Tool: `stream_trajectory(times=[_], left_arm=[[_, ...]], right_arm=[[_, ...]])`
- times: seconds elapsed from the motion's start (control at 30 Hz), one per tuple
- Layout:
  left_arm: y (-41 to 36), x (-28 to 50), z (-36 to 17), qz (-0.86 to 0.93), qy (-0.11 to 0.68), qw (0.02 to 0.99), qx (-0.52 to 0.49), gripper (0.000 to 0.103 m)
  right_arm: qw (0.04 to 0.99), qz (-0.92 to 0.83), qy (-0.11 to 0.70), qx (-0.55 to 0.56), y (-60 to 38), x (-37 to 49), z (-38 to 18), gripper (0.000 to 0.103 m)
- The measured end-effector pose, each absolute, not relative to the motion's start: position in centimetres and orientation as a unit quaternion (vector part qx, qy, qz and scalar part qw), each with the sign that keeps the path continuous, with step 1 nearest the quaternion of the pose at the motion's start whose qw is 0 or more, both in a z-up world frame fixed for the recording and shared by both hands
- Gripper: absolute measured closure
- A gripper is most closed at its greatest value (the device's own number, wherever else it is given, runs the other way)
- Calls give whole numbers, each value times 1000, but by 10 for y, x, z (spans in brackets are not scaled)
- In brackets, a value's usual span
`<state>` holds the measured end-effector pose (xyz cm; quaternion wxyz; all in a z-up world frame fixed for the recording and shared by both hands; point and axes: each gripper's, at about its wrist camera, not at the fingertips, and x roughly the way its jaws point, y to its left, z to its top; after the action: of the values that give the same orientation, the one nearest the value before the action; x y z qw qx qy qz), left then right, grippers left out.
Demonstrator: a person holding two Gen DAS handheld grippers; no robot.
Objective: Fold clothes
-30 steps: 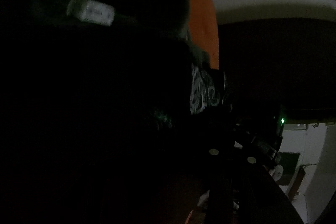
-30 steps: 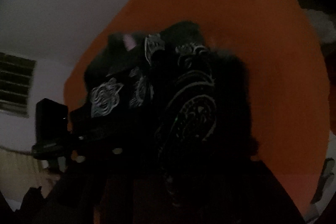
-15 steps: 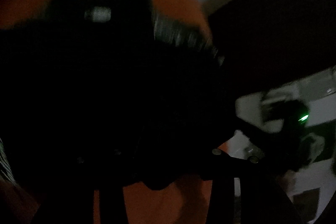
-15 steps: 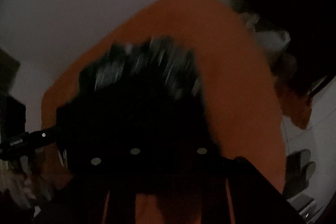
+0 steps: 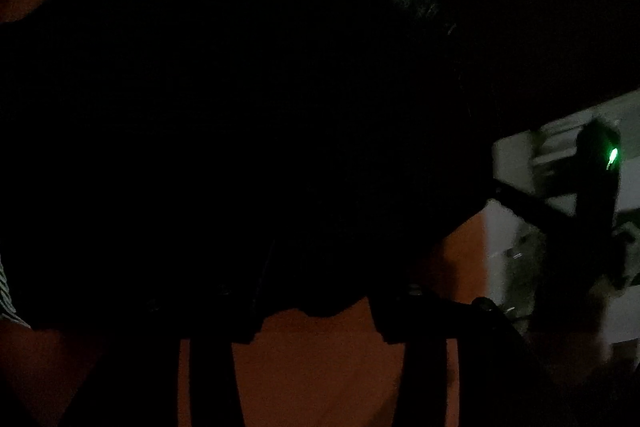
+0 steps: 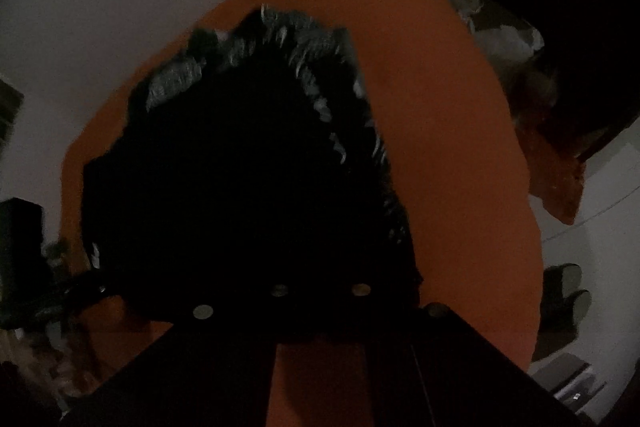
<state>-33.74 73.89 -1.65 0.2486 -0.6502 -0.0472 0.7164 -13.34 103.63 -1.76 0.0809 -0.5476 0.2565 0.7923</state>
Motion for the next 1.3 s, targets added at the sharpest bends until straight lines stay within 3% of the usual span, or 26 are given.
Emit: stream_trajectory(times=[0.13,0.17,0.3,0.37,0.47,0.6,0.73,0.9,1.13,1.3], left_arm=[[730,-343,-11,706,-73,237,-664,58],[729,-347,8,718,-73,242,-648,58],[748,-382,45,751,-52,236,-614,57],[757,-410,29,758,-35,189,-623,57],[765,-433,-12,749,-26,143,-647,55],[758,-433,-2,747,-34,144,-648,55],[736,-441,25,770,-59,128,-622,54],[754,-457,-16,760,-1,131,-637,44],[726,-403,33,775,-46,153,-611,45],[745,-375,-11,758,-26,151,-634,44]], right_arm=[[91,762,249,-591,1032,-153,-49,103],[90,766,244,-587,1031,-156,-39,99],[70,807,225,-541,1023,-189,14,98],[63,815,218,-533,1019,-212,24,98],[74,789,206,-574,1019,-255,-13,100],[82,761,205,-610,1021,-278,-42,102],[84,788,187,-581,1023,-259,-6,101],[106,781,238,-567,1053,-234,-33,102],[70,815,223,-531,1027,-202,10,100],[53,791,222,-568,990,-200,-18,100]])
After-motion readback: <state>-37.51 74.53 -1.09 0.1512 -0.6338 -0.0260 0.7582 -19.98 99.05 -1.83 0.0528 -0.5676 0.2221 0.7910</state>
